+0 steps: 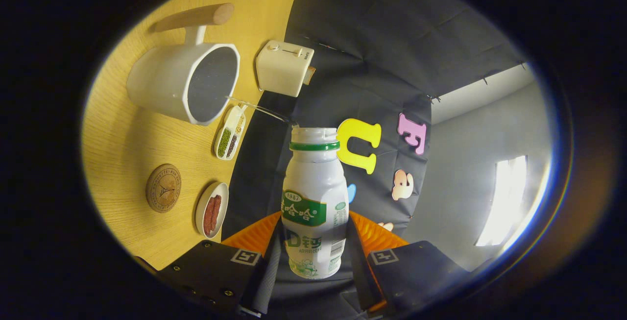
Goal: Take the bottle from table, then pour the juice into the cup, finally place the bottle on the coaster
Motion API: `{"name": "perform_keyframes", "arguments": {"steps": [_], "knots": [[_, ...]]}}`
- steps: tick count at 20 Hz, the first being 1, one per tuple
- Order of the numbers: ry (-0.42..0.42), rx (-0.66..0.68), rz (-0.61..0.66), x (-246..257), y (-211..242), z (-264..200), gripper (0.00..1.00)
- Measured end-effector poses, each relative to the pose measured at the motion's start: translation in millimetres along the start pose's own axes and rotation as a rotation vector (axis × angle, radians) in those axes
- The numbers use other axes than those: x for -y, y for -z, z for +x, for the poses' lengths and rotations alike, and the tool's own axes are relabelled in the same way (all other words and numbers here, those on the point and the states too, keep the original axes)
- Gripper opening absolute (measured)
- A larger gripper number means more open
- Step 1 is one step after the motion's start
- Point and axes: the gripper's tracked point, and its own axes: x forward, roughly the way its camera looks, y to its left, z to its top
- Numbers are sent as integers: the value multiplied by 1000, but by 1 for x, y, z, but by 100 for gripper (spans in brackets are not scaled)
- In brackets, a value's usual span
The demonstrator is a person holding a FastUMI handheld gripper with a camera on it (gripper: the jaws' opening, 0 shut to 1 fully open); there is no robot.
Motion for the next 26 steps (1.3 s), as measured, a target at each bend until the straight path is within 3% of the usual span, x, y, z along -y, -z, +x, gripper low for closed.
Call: {"name": "perform_keyframes", "arguments": {"steps": [21,26], "knots": [[27,58,-137,4,-18,1,66],[57,81,-226,5,-26,-2,66]]}}
